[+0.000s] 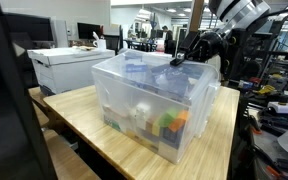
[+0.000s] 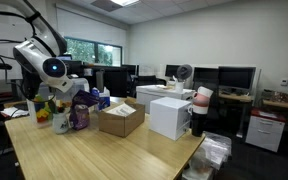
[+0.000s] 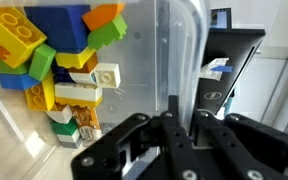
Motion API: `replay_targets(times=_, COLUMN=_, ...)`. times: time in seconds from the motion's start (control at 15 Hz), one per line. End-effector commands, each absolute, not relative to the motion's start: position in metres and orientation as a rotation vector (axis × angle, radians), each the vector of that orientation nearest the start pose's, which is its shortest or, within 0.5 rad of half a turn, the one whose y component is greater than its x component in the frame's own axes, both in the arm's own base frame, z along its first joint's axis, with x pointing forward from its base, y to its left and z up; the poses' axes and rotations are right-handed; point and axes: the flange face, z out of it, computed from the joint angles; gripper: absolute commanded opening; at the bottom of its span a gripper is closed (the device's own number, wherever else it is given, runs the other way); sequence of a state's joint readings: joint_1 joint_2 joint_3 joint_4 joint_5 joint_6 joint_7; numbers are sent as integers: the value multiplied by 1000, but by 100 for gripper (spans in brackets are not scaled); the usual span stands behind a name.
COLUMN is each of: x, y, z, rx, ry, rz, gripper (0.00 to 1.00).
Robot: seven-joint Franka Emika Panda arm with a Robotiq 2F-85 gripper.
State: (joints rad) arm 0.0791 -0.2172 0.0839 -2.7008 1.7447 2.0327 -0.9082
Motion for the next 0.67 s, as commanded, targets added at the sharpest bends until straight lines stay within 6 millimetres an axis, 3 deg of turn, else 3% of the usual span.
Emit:
replay_targets(times=0.0, x=381, y=124, z=301, rx=-1796, ry=222, rz=-192, gripper=4)
replay_targets(times=0.6, x=382, y=125, z=299, rx=-1794, ry=217, rz=-205, gripper=4)
